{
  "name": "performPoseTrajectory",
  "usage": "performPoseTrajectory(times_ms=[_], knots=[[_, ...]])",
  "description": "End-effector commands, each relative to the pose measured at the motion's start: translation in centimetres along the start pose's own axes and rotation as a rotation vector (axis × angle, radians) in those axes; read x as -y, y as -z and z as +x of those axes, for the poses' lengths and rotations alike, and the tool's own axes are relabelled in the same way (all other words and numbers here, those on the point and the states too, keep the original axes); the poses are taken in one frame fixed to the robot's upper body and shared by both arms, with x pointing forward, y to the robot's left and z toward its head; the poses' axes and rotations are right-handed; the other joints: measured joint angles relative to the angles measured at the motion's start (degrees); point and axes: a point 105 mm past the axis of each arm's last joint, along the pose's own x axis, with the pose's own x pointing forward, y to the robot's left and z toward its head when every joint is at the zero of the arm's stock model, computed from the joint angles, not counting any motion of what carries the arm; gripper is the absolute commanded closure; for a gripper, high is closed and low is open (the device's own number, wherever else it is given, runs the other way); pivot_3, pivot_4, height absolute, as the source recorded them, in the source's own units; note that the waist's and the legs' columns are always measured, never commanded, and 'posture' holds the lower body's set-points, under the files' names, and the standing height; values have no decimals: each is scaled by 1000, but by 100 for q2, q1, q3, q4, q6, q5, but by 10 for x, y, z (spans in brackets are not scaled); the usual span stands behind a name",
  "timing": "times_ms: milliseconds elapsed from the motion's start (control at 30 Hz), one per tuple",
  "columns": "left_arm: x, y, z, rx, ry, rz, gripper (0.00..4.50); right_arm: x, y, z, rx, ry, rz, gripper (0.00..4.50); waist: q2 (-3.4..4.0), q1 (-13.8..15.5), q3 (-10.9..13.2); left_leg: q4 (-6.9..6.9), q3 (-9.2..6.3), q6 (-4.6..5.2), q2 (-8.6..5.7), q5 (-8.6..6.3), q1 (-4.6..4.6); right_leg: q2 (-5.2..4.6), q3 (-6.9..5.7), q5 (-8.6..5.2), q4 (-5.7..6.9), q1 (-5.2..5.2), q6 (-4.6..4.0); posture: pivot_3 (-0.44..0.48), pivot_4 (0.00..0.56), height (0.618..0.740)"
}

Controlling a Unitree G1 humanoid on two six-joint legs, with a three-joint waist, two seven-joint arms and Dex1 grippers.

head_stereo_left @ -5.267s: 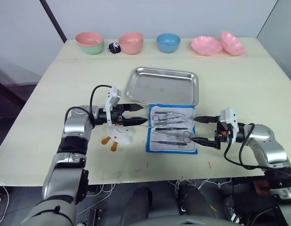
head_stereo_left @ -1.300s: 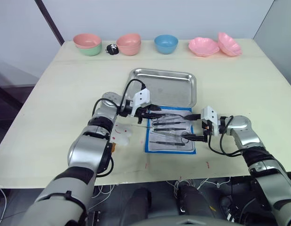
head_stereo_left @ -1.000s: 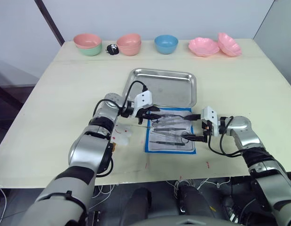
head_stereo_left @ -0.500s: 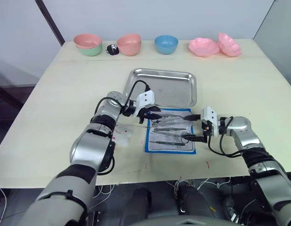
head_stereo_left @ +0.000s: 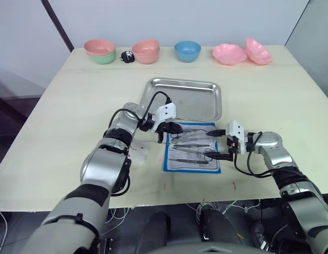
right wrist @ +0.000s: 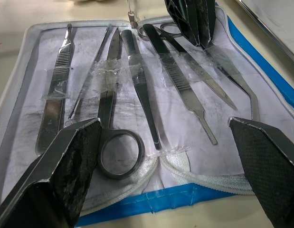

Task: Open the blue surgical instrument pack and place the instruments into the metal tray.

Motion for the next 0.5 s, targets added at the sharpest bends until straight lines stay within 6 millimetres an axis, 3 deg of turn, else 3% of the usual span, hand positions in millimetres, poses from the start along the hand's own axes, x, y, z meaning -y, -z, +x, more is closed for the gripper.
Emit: performPoseTrajectory(times_ms=[33,300,500], knots=[[-3,6,-8,-61,2,2,4456,-20,36,6,-123,-64,96,0,0,-2,0,0,0,0,0,0,0,0,0,0,0,0,0,0,150,740],[-13,-12,-15,-79,5,57,4456,-21,41,7,-166,-74,122,0,0,-7,0,0,0,0,0,0,-2,2,0,0,0,-2,0,0,150,740],[-18,-14,-21,-144,2,85,4456,-19,46,6,-223,-66,146,0,0,-8,0,0,1,0,0,0,-2,3,0,0,0,-2,0,0,150,740]])
